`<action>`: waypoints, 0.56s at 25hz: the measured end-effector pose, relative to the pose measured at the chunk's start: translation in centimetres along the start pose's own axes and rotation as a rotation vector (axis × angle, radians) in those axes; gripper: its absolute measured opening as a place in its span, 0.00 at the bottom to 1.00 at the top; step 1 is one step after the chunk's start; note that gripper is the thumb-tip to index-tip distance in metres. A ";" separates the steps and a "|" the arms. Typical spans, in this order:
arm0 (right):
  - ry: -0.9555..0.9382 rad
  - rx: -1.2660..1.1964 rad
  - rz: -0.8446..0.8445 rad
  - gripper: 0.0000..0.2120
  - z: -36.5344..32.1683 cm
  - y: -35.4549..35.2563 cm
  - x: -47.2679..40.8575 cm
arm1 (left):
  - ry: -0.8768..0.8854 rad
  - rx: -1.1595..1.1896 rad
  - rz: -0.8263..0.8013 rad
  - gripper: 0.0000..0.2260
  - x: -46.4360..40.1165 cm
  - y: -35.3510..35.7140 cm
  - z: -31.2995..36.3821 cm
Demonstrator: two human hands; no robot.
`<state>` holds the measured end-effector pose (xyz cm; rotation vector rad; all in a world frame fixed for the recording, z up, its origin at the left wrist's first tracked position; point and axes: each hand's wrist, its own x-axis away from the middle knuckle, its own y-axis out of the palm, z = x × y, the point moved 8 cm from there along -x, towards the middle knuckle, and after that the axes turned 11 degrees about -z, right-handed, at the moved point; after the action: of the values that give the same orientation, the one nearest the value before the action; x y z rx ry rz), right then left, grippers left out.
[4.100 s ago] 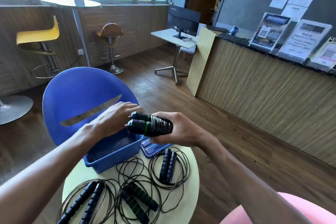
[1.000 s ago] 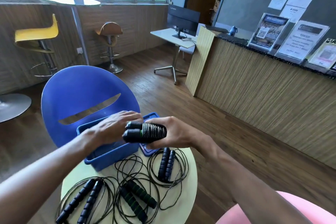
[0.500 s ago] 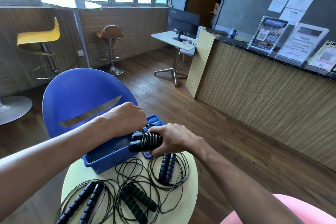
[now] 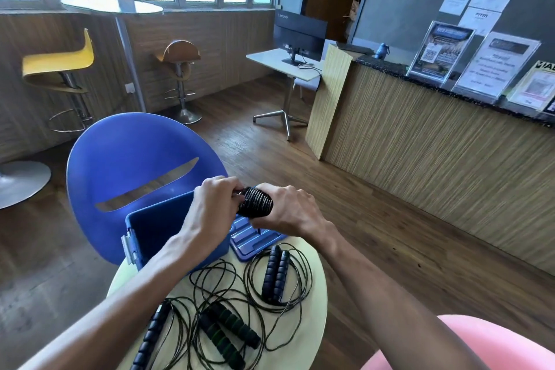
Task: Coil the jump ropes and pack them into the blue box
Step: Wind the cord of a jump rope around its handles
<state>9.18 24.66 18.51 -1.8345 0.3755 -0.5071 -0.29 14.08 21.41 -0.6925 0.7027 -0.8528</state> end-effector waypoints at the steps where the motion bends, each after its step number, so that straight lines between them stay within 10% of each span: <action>1: 0.011 -0.029 0.004 0.26 0.2 -0.1 0.0 | 0.037 0.005 0.037 0.04 0.3 -0.1 0.2; 14: -0.001 -0.110 0.073 0.29 1.0 -0.6 0.2 | 0.123 0.249 0.121 0.08 2.4 0.5 -0.8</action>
<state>9.88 25.61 18.84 -1.9196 0.4757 -0.4428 0.47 12.08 19.97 -0.3737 0.7257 -0.8586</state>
